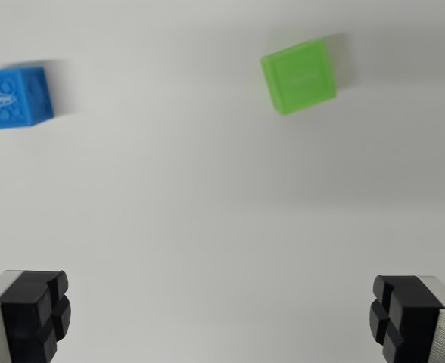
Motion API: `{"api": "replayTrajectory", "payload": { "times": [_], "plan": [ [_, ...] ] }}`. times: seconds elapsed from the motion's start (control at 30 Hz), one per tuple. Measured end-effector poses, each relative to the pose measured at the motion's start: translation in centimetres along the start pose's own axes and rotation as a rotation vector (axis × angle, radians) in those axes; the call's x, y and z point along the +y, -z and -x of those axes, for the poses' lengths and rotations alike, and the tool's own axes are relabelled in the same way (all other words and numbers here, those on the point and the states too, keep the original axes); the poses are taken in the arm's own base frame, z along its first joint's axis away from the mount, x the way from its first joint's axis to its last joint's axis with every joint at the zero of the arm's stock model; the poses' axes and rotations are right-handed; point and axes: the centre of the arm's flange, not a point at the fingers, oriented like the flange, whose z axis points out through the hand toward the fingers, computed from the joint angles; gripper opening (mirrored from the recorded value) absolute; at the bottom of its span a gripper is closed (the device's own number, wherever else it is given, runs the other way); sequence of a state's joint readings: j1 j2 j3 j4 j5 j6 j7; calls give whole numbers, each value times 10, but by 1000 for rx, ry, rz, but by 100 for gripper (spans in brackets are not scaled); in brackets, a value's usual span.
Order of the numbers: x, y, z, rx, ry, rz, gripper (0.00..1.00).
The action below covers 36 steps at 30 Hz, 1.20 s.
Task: Stack cube
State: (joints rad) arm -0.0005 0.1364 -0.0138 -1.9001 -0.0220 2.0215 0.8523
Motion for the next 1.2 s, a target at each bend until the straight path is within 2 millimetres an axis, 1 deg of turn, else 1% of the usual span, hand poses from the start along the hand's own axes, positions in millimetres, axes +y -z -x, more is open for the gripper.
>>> {"api": "replayTrajectory", "payload": {
  "times": [0.43, 0.63, 1.03, 1.2],
  "plan": [
    [0, 0, 0, 0, 0, 0, 100],
    [0, -3, -1, -2, 8, 2, 100],
    [1, -22, -10, 0, 44, 1, 100],
    [1, -33, -15, 0, 69, -1, 100]
  ]
}}
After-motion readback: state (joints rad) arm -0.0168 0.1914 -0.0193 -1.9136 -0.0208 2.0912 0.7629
